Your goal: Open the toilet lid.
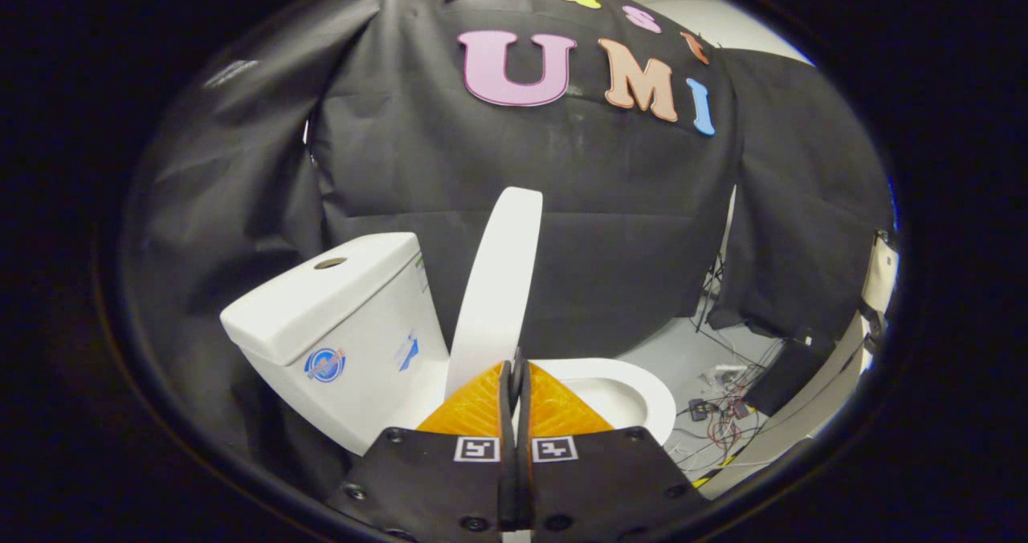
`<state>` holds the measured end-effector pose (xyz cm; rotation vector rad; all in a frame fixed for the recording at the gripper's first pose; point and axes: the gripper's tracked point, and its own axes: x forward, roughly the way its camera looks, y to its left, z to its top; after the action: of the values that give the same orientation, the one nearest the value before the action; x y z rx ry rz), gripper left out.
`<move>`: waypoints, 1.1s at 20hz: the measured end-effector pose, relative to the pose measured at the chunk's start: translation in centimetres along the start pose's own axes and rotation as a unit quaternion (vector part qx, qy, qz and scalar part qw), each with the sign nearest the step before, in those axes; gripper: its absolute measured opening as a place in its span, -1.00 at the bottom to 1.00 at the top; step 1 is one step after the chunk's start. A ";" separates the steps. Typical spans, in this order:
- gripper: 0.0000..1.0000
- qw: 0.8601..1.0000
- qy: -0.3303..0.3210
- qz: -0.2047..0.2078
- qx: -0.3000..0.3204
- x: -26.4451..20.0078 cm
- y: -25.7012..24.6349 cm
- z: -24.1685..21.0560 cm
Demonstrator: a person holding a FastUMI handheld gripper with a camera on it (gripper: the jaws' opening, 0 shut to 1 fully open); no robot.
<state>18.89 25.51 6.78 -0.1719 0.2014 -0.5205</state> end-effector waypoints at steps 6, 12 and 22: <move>-0.99 1.000 -0.005 0.005 0.006 0.1 0.7 0.6; -0.99 1.000 -0.014 0.018 -0.003 0.2 3.4 1.0; -0.99 0.999 -0.029 0.031 -0.023 0.1 7.3 1.5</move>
<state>22.75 31.83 6.66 -0.2239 0.1621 -0.4496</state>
